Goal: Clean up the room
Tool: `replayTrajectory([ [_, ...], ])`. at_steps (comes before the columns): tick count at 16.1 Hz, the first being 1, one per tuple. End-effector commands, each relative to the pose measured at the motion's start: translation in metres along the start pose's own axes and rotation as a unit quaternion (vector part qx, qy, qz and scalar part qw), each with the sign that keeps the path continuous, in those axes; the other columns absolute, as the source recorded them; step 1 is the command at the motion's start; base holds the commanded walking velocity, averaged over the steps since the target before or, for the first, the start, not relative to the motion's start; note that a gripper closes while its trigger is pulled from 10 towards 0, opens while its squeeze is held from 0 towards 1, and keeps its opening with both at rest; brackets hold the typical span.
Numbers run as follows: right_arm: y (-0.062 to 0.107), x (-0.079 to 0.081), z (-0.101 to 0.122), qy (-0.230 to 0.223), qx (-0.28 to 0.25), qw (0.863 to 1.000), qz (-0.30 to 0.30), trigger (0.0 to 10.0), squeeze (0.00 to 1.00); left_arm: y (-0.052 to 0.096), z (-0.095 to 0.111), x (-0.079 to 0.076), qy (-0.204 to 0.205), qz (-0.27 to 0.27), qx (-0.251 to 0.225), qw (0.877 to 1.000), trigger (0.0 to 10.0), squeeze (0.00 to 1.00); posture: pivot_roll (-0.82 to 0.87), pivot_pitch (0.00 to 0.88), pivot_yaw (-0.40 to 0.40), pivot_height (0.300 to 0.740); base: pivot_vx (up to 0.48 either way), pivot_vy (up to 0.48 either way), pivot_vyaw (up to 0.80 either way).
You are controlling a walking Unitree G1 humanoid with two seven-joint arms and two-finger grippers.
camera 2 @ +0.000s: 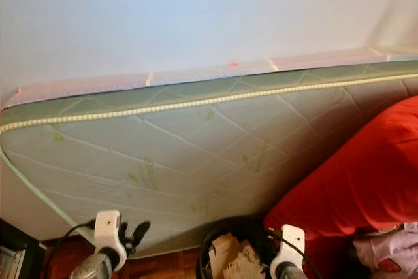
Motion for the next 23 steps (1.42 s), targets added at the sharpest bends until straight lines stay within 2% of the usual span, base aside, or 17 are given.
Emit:
replayTrajectory([
  [1,0.0,-0.002,-0.003,-0.015,0.008,1.0,-0.014,10.0,0.0,0.0,-0.013,0.005,-0.001,0.013,0.037,0.999,10.0,0.0,0.15,0.019,-0.032,0.74,0.0,0.0,0.0],
  [4,0.001,-0.005,-0.003,-0.013,0.016,1.0,-0.003,10.0,0.0,0.003,-0.033,0.008,-0.017,0.021,0.098,0.995,10.0,0.0,0.13,0.003,-0.038,0.74,0.0,0.0,0.0],
  [6,0.002,-0.007,-0.008,0.018,0.031,0.999,0.002,10.0,0.0,0.007,-0.045,0.012,-0.023,0.041,0.132,0.99,10.0,0.0,0.13,0.0,-0.04,0.74,0.0,0.0,0.0],
  [7,0.003,-0.007,-0.009,0.016,0.032,0.999,-0.002,10.0,0.0,0.009,-0.049,0.015,-0.023,0.05,0.142,0.988,10.0,0.0,0.11,0.0,-0.03,0.74,0.0,0.0,0.0],
  [9,0.004,-0.005,-0.014,0.018,0.037,0.999,0.006,10.0,0.0,0.011,-0.052,0.018,-0.009,0.064,0.145,0.987,10.0,0.0,0.09,0.0,-0.016,0.74,0.0,0.0,0.0],
  [13,0.01,-0.016,-0.029,0.045,0.066,0.997,0.009,10.0,0.0,0.013,-0.058,0.017,-0.002,0.066,0.153,0.986,10.0,0.0,0.1,0.0,-0.014,0.74,0.0,0.0,0.0],
  [19,0.01,-0.012,-0.029,0.053,0.066,0.996,0.022,10.0,0.0,0.018,-0.068,0.016,0.005,0.073,0.169,0.983,10.0,0.0,0.11,0.0,-0.022,0.74,0.0,0.0,0.0],
  [23,0.009,-0.013,-0.023,0.037,0.052,0.997,0.032,10.0,0.0,0.018,-0.067,0.018,0.01,0.077,0.168,0.983,10.0,0.0,0.11,0.0,-0.025,0.74,0.0,0.0,0.0],
])
Point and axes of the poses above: a point about 5 cm out from each wrist's last joint towards the gripper, its own y axis pointing back from the gripper into the wrist, its own z axis along the axis of the wrist's last joint, x = y × z, the point moved 1 cm from there along -y, pointing out of the wrist towards the gripper
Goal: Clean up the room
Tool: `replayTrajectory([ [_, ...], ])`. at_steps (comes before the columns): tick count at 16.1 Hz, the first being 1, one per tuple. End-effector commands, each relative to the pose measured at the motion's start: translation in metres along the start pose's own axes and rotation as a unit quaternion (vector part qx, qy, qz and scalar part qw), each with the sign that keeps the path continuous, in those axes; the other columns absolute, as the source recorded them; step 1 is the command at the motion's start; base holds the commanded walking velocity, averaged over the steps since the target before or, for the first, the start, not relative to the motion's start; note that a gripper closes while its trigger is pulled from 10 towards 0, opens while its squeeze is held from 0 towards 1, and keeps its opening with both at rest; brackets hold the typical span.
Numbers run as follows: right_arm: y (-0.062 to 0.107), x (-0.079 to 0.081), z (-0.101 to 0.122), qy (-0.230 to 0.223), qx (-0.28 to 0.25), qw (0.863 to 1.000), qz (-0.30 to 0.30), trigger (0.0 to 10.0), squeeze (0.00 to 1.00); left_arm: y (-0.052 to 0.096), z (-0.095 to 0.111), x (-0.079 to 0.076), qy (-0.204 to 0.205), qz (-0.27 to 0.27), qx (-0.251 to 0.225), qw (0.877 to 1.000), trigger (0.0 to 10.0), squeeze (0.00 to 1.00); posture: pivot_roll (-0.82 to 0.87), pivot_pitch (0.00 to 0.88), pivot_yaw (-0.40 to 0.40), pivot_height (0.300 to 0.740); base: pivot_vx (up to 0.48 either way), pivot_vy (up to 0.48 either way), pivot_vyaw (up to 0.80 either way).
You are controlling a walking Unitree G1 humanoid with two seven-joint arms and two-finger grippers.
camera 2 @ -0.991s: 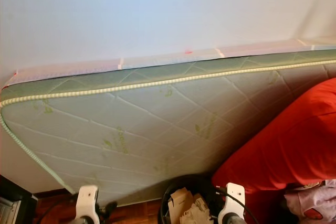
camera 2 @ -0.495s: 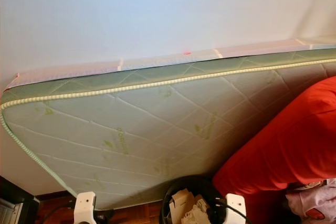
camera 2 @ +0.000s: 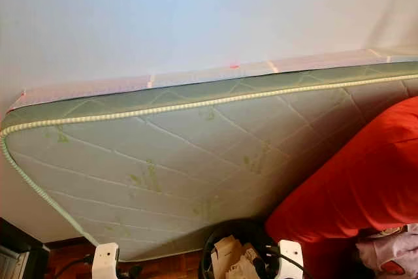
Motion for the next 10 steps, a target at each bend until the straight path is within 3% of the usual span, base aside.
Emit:
replayTrajectory([
  [1,-0.0002,-0.0007,0.0022,-0.004,-0.007,1.0,-0.005,10.0,0.0,0.0009,-0.003,0.0031,-0.002,0.006,0.007,1.0,10.0,0.0,0.11,0.0,-0.028,0.74,0.0,0.0,0.0],
  [6,-0.0014,0.0028,0.0026,-0.001,-0.004,1.0,-0.003,10.0,0.0,0.0002,-0.001,0.0027,-0.001,0.008,0.006,1.0,10.0,0.0,0.12,0.0,-0.028,0.74,0.0,0.0,0.0],
  [10,-0.0019,0.0036,0.0034,-0.001,-0.004,1.0,-0.003,10.0,0.0,0.0004,-0.0013,0.0039,-0.002,0.009,0.008,1.0,10.0,0.0,0.12,0.0,-0.026,0.74,-0.27,0.0,0.0],
])
Point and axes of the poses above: a point about 5 cm out from each wrist's last joint towards the gripper, its own y axis pointing back from the gripper into the wrist, its own z axis along the axis of the wrist's last joint, x = y × z, the point moved 1 cm from there along -y, pointing out of the wrist towards the gripper
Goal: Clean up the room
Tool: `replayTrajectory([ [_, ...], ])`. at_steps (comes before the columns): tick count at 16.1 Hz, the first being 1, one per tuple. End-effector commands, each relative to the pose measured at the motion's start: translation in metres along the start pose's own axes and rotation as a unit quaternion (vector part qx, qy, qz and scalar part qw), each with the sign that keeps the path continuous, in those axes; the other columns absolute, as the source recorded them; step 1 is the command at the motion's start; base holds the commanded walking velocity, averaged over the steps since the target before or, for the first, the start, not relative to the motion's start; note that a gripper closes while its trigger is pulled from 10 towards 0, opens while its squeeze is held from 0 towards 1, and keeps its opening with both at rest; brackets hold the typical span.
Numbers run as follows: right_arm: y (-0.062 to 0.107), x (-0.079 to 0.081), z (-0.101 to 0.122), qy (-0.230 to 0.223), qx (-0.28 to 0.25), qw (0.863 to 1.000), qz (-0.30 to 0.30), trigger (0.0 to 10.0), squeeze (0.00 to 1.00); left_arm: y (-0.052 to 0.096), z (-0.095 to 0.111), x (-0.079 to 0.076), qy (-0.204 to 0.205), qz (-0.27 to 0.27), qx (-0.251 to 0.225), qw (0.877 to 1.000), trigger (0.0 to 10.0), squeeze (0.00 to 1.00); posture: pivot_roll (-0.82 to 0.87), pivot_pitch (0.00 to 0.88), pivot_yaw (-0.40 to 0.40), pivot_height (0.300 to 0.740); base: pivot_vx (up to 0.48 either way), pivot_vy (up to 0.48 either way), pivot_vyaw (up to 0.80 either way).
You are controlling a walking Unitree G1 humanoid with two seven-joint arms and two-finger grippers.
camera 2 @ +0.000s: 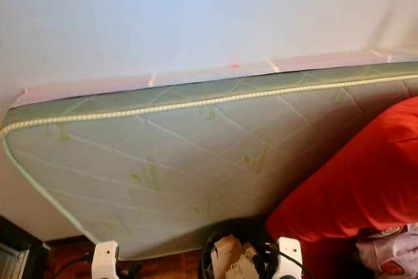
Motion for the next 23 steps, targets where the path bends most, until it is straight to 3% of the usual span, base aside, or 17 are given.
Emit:
replayTrajectory([
  [1,0.0,0.0,-0.002,-0.001,0.005,1.0,-0.003,10.0,0.0,0.002,-0.006,0.004,-0.004,0.004,0.014,1.0,10.0,0.0,0.12,0.0,-0.03,0.74,-0.27,0.0,0.0],
  [8,-0.001,0.003,-0.003,0.013,0.011,1.0,0.004,10.0,0.0,0.002,-0.006,0.004,-0.003,0.005,0.015,1.0,10.0,0.0,0.12,0.0,-0.032,0.74,-0.284,0.0,0.0],
  [14,-0.001,0.003,-0.002,0.015,0.012,1.0,0.005,10.0,0.0,0.009,-0.014,0.024,0.001,0.016,0.021,1.0,10.0,0.0,0.12,0.0,-0.035,0.74,-0.283,0.0,0.0],
  [23,-0.001,0.002,-0.002,0.014,0.018,1.0,-0.002,10.0,0.0,0.01,-0.02,0.025,0.014,0.018,0.028,0.999,10.0,0.0,0.12,0.0,-0.044,0.74,0.0,0.0,-0.09],
])
Point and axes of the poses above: a point about 5 cm out from each wrist's last joint towards the gripper, its own y axis pointing back from the gripper into the wrist, its own z axis along the axis of the wrist's last joint, x = y × z, the point moved 1 cm from there along -y, pointing out of the wrist towards the gripper
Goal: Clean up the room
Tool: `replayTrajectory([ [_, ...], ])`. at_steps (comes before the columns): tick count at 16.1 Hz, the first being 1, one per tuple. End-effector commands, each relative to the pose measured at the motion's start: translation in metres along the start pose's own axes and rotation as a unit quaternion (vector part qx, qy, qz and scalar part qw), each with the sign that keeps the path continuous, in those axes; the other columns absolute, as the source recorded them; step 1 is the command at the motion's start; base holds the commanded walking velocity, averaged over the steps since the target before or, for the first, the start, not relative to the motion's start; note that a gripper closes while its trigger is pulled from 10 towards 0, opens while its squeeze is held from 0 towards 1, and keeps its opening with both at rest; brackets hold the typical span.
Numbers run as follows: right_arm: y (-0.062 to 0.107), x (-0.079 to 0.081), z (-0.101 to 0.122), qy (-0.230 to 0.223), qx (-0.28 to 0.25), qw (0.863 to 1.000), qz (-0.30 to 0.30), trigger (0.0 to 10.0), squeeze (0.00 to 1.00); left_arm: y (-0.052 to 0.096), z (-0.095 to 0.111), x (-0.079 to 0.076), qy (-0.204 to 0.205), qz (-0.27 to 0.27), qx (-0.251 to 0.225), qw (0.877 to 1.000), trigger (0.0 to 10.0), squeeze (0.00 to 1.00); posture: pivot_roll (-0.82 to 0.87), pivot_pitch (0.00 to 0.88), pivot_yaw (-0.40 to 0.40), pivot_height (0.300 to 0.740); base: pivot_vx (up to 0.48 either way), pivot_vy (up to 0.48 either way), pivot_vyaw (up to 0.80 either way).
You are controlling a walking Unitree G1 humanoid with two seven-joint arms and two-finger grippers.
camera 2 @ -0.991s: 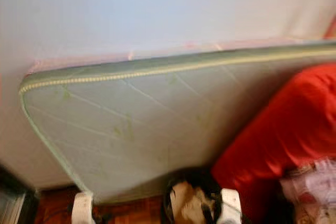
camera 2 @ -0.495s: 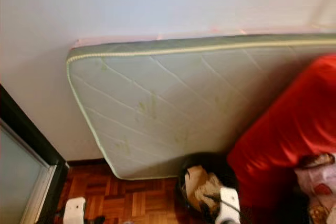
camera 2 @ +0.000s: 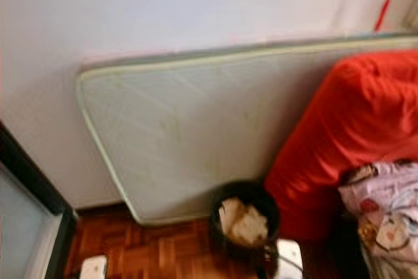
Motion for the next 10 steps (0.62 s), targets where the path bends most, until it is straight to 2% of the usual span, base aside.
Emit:
replayTrajectory([
  [1,0.0003,-0.0027,0.001,-0.001,0.001,1.0,-0.005,10.0,0.0,-0.0021,0.0057,-0.0041,-0.006,-0.005,-0.005,1.0,10.0,0.0,0.12,0.0,-0.045,0.74,0.0,0.0,-0.79],
  [5,0.0,-0.0021,0.0019,0.008,0.004,1.0,-0.001,10.0,0.0,-0.0027,0.0055,-0.0056,-0.001,-0.007,-0.001,1.0,10.0,0.0,0.12,0.0,-0.043,0.74,0.0,0.0,-0.78],
  [8,-0.0002,-0.0018,0.0024,0.009,0.003,1.0,-0.001,10.0,0.0,-0.0019,0.0062,-0.0011,-0.005,-0.003,-0.001,1.0,10.0,0.0,0.12,0.0,-0.041,0.74,0.0,0.0,-0.78],
  [10,-0.0002,-0.0015,0.0015,0.011,0.006,1.0,0.0,10.0,0.0,-0.0009,0.0064,0.0034,-0.024,-0.001,0.001,1.0,10.0,0.0,0.13,0.0,-0.046,0.74,0.0,0.0,-0.78],
])
Point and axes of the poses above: a point about 5 cm out from each wrist's last joint towards the gripper, its own y axis pointing back from the gripper into the wrist, its own z axis along the axis of the wrist's last joint, x = y × z, the point moved 1 cm from there along -y, pointing out of the wrist towards the gripper
